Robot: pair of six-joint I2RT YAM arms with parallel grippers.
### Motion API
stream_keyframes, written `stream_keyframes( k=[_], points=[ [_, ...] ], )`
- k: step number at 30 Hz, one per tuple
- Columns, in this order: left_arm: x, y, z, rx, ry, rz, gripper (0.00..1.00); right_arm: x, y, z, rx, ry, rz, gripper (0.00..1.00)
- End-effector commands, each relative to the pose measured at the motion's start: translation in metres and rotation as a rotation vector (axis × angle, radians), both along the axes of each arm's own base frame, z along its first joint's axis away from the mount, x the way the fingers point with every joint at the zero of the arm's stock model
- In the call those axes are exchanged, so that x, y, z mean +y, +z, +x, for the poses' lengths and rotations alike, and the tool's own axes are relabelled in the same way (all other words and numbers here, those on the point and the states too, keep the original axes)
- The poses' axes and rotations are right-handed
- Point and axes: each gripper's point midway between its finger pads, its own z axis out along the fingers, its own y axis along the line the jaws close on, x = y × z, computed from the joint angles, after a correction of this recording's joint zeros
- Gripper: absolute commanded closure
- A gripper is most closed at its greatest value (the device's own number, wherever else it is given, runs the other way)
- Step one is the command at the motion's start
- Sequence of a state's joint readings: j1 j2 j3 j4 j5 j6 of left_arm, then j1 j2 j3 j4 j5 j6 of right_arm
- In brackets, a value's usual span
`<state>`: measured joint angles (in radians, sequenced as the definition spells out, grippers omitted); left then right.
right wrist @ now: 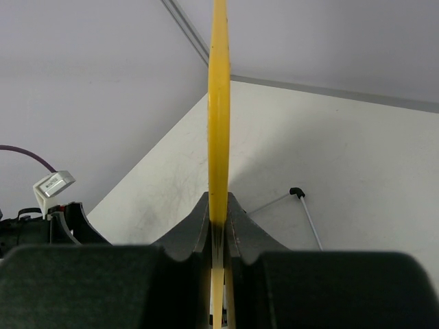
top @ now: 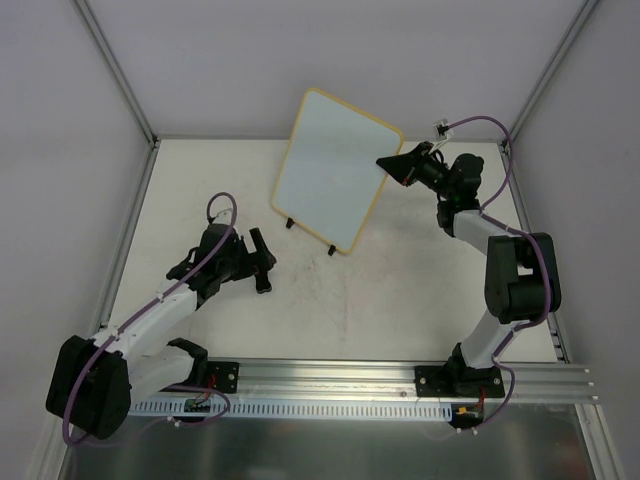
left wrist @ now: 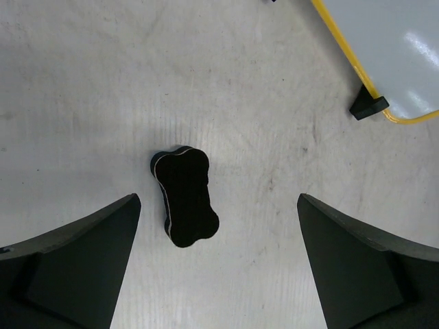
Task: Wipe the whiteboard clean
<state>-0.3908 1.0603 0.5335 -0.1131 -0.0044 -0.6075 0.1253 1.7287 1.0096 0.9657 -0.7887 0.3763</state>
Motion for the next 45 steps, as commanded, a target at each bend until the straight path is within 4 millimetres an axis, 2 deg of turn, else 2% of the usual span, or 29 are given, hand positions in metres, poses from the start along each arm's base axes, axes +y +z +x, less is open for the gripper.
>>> stream_keyframes(
  k=[1,3,6,7,15,16,18,19,20,21,25,36,40,43,44,45],
  points=[
    [0.014,0.000,-0.001,-0.037,0.031,0.040,0.01,0.018,0.008,-0.023,-0.078,0.105,-0.033,0.92],
    [0.014,0.002,-0.002,-0.047,0.037,0.034,0.01,0.018,0.008,-0.024,-0.077,0.103,-0.032,0.84],
    [0.014,0.002,-0.003,-0.045,0.032,0.034,0.01,0.017,0.008,-0.023,-0.077,0.100,-0.033,0.81],
    [0.014,0.002,-0.003,-0.047,0.028,0.035,0.01,0.017,0.008,-0.023,-0.077,0.100,-0.033,0.75],
    [0.014,0.002,-0.003,-0.048,0.030,0.034,0.01,0.015,0.008,-0.024,-0.081,0.096,-0.032,0.61],
    [0.014,0.002,-0.003,-0.048,0.032,0.034,0.01,0.015,0.009,-0.024,-0.084,0.094,-0.032,0.55],
    [0.014,0.002,-0.003,-0.048,0.030,0.034,0.01,0.013,0.008,-0.023,-0.083,0.088,-0.030,0.49],
    [0.014,0.002,-0.003,-0.050,0.029,0.035,0.01,0.012,0.007,-0.023,-0.083,0.085,-0.031,0.38],
    [0.015,0.002,-0.003,-0.052,0.032,0.035,0.01,0.012,0.007,-0.023,-0.079,0.085,-0.029,0.14],
    [0.015,0.003,-0.003,-0.057,0.033,0.034,0.01,0.012,0.008,-0.023,-0.081,0.084,-0.030,0.02],
    [0.016,0.006,-0.004,-0.070,0.038,0.031,0.01,0.005,0.008,-0.021,-0.079,0.055,-0.023,0.00],
    [0.019,0.021,-0.002,-0.127,0.047,0.026,0.01,-0.029,0.019,-0.020,-0.095,-0.034,0.051,0.01],
    [0.019,0.033,-0.001,-0.173,0.040,0.018,0.01,-0.035,0.034,-0.031,-0.115,-0.035,0.101,0.01],
    [0.021,0.044,-0.003,-0.220,0.030,0.014,0.01,-0.039,0.036,-0.040,-0.115,-0.049,0.106,0.01],
    [0.021,0.047,-0.003,-0.234,0.028,0.012,0.01,-0.040,0.044,-0.048,-0.133,-0.051,0.108,0.01],
    [0.020,0.049,-0.004,-0.246,0.022,0.009,0.01,-0.040,0.042,-0.052,-0.129,-0.053,0.107,0.01]
  ],
)
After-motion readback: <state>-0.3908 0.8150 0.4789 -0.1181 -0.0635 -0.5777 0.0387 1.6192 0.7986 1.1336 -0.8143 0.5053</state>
